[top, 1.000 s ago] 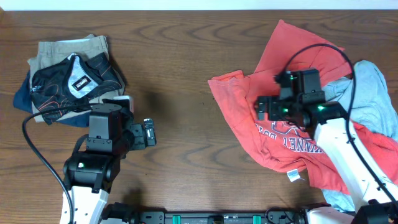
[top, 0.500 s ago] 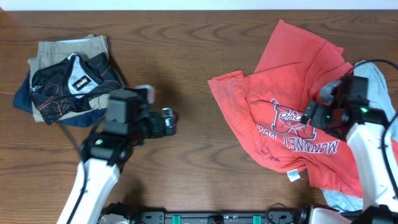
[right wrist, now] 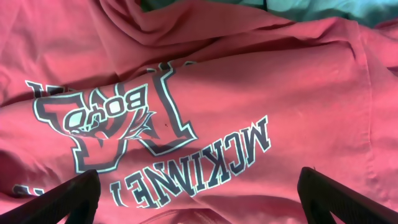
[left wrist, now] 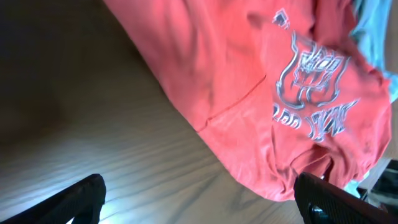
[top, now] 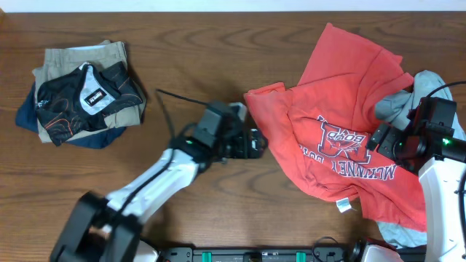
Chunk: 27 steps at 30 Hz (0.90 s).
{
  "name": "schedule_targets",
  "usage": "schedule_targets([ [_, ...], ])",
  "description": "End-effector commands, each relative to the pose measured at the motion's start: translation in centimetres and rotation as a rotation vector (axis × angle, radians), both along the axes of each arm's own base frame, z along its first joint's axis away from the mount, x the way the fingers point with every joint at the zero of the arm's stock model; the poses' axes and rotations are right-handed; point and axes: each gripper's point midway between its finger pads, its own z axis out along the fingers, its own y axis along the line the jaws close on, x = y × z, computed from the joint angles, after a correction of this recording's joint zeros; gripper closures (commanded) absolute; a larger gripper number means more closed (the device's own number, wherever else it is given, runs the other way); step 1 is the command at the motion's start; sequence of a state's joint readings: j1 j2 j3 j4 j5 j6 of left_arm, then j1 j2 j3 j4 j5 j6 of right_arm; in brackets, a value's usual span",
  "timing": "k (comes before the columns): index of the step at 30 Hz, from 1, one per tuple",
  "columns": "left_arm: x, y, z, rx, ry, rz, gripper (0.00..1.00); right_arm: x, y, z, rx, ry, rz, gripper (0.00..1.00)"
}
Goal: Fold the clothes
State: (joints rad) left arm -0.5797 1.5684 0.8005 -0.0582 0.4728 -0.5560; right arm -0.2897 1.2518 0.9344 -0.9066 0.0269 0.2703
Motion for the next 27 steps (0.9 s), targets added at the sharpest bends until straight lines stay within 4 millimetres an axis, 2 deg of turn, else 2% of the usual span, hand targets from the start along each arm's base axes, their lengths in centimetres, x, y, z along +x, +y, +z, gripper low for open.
schedule_targets([
  [1, -1.0, -2.0, -1.9, -0.009, 0.085, 0.0, 0.02, -0.1, -0.3, 0.4, -0.012, -0.009, -0.003, 0.01],
  [9, -3.2, -6.4, -6.9, -0.033, 0.187, -0.007, 0.01, -0.2, -0.2, 0.4, -0.01, -0.004, -0.003, 0.01],
  [12, -3.7, -8.0, -7.8, -0.06, 0.194, -0.014, 0.07, -0.2, -0.2, 0.4, -0.009, -0.004, -0.004, 0.01],
  [13, -3.9, -8.6, -8.0, -0.071, 0.186, -0.023, 0.13, -0.2, -0.2, 0.4, -0.01, -0.004, -0.003, 0.01],
  [16, -3.7, -9.6, -7.9, -0.104, 0.151, -0.042, 0.49, -0.2, -0.2, 0.4, -0.009, -0.004, -0.004, 0.01],
  [17, -3.5, -9.7, -7.7, -0.11, 0.142, -0.039, 0.71, -0.2, -0.2, 0.4, -0.009, -0.003, -0.003, 0.01],
  [18, -3.1, -9.5, -7.6, -0.113, 0.136, -0.03, 0.88, -0.2, -0.2, 0.4, -0.009, -0.003, -0.003, 0.01],
  [19, -2.7, -9.3, -7.4, -0.117, 0.134, -0.021, 0.94, -0.2, -0.2, 0.4, -0.009, -0.003, -0.003, 0.01],
  [22, -1.7, -7.6, -6.9, -0.101, 0.159, 0.02, 0.94, -0.3, -0.3, 0.4, -0.013, -0.002, -0.004, 0.01],
  [24, -1.0, -5.8, -5.9, -0.072, 0.142, 0.024, 0.94, -0.3, -0.5, 0.4, -0.023, 0.002, -0.008, 0.01],
  [26, 0.0, -3.4, -4.0, -0.045, 0.101, 0.023, 0.94, -0.4, -0.8, 0.4, -0.038, 0.006, -0.014, 0.01],
  [27, 0.9, -1.4, -1.8, -0.036, 0.053, 0.033, 0.94, -0.4, -0.9, 0.4, -0.044, 0.008, -0.017, 0.01],
])
